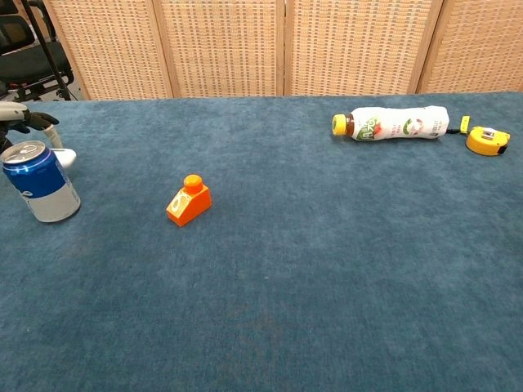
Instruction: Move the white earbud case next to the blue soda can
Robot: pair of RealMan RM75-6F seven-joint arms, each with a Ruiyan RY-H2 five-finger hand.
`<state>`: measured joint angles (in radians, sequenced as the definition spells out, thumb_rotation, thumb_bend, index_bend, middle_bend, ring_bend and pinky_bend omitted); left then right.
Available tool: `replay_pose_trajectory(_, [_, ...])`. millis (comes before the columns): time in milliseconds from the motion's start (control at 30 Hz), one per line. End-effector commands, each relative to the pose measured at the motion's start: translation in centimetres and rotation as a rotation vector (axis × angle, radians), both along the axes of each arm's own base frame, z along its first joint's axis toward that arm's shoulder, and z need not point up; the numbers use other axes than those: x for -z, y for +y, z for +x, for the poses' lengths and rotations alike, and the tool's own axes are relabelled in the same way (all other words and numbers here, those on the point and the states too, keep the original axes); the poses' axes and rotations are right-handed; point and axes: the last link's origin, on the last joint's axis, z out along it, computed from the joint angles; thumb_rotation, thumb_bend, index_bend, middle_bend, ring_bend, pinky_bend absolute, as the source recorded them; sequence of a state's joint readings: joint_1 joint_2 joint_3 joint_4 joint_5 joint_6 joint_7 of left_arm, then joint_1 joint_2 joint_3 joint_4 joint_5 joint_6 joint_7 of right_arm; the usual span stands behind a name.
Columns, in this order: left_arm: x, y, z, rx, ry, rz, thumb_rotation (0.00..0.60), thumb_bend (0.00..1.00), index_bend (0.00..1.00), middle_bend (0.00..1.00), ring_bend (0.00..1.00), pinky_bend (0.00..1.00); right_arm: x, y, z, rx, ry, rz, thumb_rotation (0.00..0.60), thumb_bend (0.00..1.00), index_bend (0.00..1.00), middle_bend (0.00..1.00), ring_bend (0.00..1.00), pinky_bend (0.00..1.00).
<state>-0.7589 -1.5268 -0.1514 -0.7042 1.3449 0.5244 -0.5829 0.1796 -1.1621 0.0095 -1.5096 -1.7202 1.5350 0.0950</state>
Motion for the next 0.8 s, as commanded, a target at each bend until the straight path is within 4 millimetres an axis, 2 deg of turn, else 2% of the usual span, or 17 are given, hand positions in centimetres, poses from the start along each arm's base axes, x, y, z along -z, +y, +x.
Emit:
replay_pose_trajectory(33, [0.8,0.1,0.5,0.024,0.000,-0.018,0.600,0.34,0.59,0.00,0.00,0.00,0.1,0.1,0.0,0.000,0.003,0.002,0.600,0.00,0.00,0.00,0.00,0.00])
replay_pose_trajectory(133, [1.2,0.2,1.1,0.048,-0.012,-0.023,0.600,0.34,0.49,0.00,0.00,0.00,0.2,0.1,0.1,-0.001,0.005,0.001,0.600,0.00,0.00,0.00,0.00,0.00])
replay_pose_trajectory(200, [1.3,0.3,1.3,0.058,-0.009,-0.026,0.600,0.34,0.37,0.00,0.00,0.00,0.2,0.2,0.1,-0.003,0.005,0.000,0.600,0.00,0.00,0.00,0.00,0.00])
replay_pose_trajectory(300, [1.5,0.3,1.3,0.052,0.005,-0.049,0.600,0.32,0.23,0.00,0.00,0.00,0.2,0.2,0.2,-0.004,0.005,-0.002,0.600,0.00,0.00,0.00,0.00,0.00])
replay_pose_trajectory(433, [1.2,0.3,1.1,0.052,0.037,-0.065,0.600,0.32,0.15,0.00,0.00,0.00,0.2,0.3,0.2,-0.005,0.006,0.001,0.600,0.00,0.00,0.00,0.00,0.00])
replay_pose_trajectory(600, [0.8,0.1,0.9,0.046,0.024,-0.052,0.600,0.30,0.01,0.00,0.00,0.00,0.2,0.4,0.2,-0.008,0.004,0.003,0.600,0.00,0.00,0.00,0.00,0.00])
replay_pose_trajectory(733, [-0.1,0.0,0.9,0.047,-0.024,-0.015,0.600,0.30,0.00,0.00,0.00,0.00,0.2,0.4,0.3,-0.010,0.002,0.004,0.600,0.00,0.00,0.00,0.00,0.00])
replay_pose_trajectory(800, [-1.3,-0.2,0.9,0.053,-0.059,0.019,0.600,0.30,0.00,0.00,0.00,0.00,0.2,0.5,0.4,-0.013,0.002,0.007,0.600,0.00,0.00,0.00,0.00,0.00])
